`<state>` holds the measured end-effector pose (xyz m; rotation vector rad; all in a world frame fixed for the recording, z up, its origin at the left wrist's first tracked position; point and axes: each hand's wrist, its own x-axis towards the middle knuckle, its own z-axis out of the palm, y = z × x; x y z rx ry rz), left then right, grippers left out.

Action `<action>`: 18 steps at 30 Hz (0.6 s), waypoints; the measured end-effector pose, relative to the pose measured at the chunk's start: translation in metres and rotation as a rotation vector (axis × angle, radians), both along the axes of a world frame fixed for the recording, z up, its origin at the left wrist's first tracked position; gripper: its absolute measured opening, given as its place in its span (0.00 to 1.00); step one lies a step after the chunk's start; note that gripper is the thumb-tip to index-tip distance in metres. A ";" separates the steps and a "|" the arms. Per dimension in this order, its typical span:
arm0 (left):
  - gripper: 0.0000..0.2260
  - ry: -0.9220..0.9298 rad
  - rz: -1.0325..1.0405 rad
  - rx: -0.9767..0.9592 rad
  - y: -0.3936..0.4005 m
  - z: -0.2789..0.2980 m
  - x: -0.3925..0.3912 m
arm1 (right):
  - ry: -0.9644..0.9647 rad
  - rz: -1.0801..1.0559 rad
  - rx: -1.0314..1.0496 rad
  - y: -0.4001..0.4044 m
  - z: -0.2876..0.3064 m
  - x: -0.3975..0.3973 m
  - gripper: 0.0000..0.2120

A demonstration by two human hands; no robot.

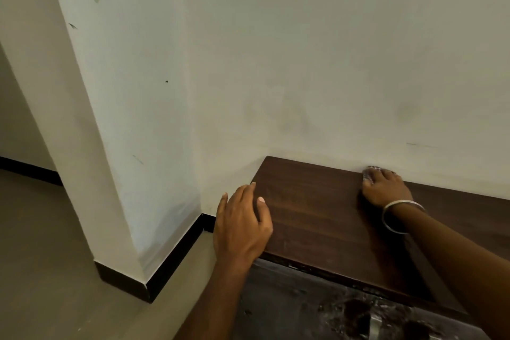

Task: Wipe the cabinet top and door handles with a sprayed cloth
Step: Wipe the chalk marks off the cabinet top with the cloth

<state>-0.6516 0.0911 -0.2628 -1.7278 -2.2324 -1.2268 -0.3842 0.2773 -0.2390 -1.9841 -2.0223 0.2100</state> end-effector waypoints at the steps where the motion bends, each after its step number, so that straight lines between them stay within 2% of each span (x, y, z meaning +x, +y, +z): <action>1: 0.25 -0.001 0.001 -0.004 0.000 0.000 0.000 | 0.007 -0.035 -0.003 -0.002 0.000 0.010 0.25; 7: 0.24 0.000 0.011 -0.010 0.001 -0.001 0.001 | 0.008 -0.081 -0.004 -0.014 0.003 -0.010 0.25; 14: 0.24 0.009 0.000 -0.007 -0.001 0.000 0.000 | 0.002 0.326 0.087 -0.064 0.000 -0.145 0.25; 18: 0.24 0.022 0.006 -0.016 -0.003 0.001 0.000 | 0.041 0.446 0.072 -0.084 -0.004 -0.169 0.26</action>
